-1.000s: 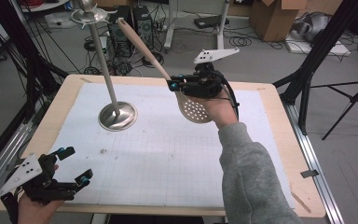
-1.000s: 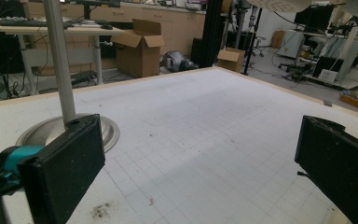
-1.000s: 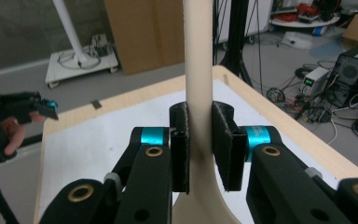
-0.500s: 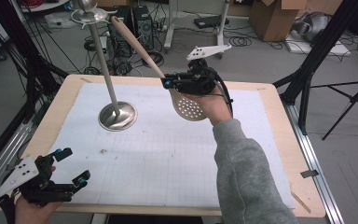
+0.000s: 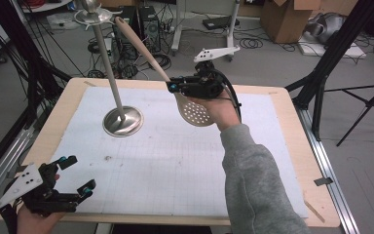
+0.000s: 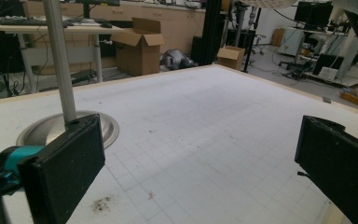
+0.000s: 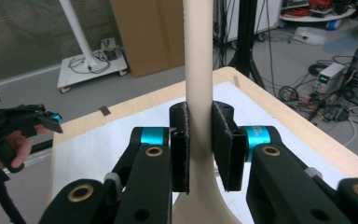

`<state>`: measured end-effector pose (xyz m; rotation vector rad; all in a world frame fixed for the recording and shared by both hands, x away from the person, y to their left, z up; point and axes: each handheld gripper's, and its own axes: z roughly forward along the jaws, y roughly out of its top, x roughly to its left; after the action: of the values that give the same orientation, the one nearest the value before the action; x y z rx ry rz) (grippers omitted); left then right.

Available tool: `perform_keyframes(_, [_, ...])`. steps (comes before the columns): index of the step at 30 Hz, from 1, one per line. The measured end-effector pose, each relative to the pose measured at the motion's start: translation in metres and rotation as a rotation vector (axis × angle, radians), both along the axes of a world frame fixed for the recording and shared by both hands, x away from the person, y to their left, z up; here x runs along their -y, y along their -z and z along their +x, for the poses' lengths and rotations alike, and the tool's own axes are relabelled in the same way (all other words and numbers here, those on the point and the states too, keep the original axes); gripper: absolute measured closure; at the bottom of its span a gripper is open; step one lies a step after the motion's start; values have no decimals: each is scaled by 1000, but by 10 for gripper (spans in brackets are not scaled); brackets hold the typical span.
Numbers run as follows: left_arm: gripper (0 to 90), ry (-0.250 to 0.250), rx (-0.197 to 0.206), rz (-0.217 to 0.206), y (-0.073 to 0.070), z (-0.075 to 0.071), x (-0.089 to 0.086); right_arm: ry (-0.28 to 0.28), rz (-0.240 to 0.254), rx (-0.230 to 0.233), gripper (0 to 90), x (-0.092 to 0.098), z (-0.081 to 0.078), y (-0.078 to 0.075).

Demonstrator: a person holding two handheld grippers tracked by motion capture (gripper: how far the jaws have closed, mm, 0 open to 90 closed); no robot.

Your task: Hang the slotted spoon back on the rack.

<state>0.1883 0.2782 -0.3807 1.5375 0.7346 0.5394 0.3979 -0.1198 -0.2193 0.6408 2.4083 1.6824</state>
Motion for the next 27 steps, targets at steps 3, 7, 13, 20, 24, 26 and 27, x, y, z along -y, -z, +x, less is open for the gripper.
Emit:
perform_keyframes(3, [18,6,0,-4,0,0,0,-1,-1,-2,784,-1,0,0])
perform_keyframes(7, [18,14,8,-9,-1,-2,0,-2,-5,-5,784,-5,1,2])
perform_keyframes(13, [18,11,6,-25,-2,-3,-1,-1,-10,-11,784,-6,1,2])
perform_keyframes(20, [18,4,3,-24,-2,-4,-1,-6,-17,-9,785,-10,3,5])
perform_keyframes(24, [18,-3,3,-23,-2,-5,-3,-4,-24,-5,785,-13,4,6])
perform_keyframes(26, [18,-6,2,-20,-2,-6,-4,2,-29,-5,785,-14,4,6])
perform_keyframes(27, [18,-8,0,-21,-1,-6,-4,4,-37,-9,785,-15,5,7])
